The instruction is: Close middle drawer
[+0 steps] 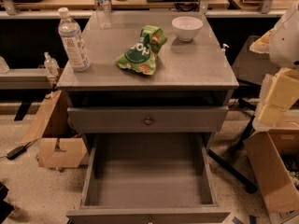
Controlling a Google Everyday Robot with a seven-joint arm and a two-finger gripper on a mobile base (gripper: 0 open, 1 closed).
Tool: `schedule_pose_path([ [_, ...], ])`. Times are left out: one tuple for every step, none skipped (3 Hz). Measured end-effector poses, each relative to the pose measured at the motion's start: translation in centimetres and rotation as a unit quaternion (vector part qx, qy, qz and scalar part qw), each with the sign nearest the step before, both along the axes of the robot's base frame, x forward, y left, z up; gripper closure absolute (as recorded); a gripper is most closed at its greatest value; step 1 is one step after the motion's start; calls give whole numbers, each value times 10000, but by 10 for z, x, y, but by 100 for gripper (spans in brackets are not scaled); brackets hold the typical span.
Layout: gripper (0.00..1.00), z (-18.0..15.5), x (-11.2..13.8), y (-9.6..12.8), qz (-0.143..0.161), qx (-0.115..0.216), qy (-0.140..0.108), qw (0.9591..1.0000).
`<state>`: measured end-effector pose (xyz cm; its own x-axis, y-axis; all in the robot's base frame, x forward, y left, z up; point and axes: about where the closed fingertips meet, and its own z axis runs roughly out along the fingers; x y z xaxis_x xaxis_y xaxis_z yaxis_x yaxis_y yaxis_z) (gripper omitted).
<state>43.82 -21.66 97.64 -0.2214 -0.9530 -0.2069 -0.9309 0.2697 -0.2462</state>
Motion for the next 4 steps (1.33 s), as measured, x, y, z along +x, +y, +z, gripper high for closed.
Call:
schedule_pose_path([
  [0, 0, 0, 0, 0, 1, 0, 10000],
  [0, -24, -3, -1, -134, 287, -42, 9995],
  [0, -84, -25, -4, -389, 933, 3, 9949],
  [19, -161, -44, -12, -694, 1252, 107, 9896],
])
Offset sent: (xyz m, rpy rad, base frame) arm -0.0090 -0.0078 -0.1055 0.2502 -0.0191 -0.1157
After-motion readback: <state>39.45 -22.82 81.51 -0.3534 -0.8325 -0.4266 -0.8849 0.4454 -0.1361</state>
